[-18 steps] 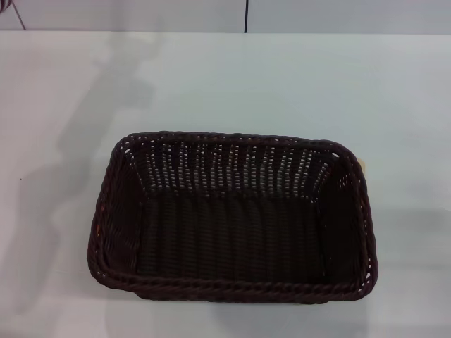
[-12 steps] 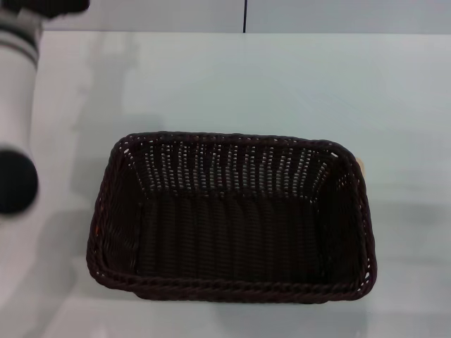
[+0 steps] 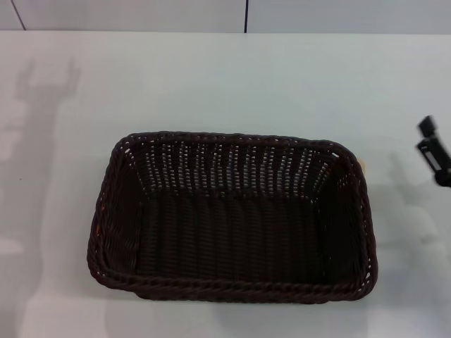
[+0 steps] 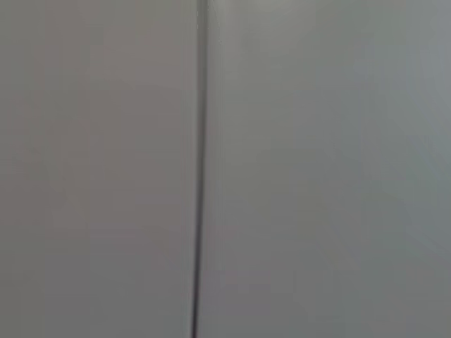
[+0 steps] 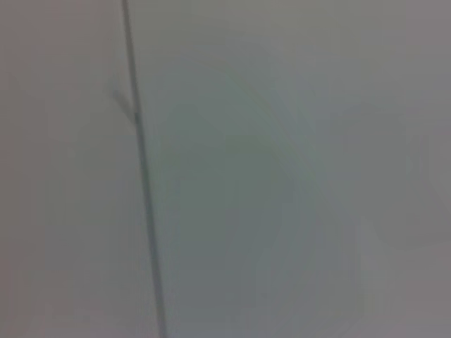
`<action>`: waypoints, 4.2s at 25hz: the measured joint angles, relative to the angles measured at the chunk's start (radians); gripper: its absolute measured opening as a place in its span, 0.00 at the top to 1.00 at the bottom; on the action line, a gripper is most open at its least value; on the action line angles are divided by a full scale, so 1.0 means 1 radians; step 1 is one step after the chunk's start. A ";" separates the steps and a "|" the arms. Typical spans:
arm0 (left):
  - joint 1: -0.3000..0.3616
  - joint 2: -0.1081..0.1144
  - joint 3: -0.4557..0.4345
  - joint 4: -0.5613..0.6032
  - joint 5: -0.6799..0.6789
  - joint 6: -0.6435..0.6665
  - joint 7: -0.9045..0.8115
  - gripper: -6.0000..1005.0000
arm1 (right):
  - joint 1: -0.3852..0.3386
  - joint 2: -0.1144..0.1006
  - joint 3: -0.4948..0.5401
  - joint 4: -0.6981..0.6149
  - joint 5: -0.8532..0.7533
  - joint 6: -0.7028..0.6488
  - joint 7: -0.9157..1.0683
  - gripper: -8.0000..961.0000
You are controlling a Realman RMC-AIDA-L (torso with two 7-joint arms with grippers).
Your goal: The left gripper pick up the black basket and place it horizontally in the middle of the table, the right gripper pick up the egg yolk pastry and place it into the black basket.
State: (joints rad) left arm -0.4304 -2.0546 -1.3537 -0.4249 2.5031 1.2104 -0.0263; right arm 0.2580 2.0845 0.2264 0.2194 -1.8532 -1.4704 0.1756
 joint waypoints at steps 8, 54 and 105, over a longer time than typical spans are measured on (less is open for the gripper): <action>-0.009 0.001 -0.024 0.084 0.013 -0.033 -0.074 0.24 | 0.051 0.002 -0.085 0.020 0.000 0.154 -0.001 0.15; -0.015 -0.002 -0.015 0.087 0.066 -0.072 -0.077 0.24 | -0.018 -0.003 -0.131 0.063 0.002 -0.194 -0.074 0.83; 0.035 -0.009 -0.018 0.136 0.068 -0.075 -0.075 0.24 | -0.110 0.002 0.252 0.138 -0.108 -0.307 -0.072 0.13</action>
State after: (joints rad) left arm -0.3953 -2.0632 -1.3714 -0.2893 2.5709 1.1353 -0.1013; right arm 0.1476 2.0860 0.4781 0.3577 -1.9611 -1.7776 0.1035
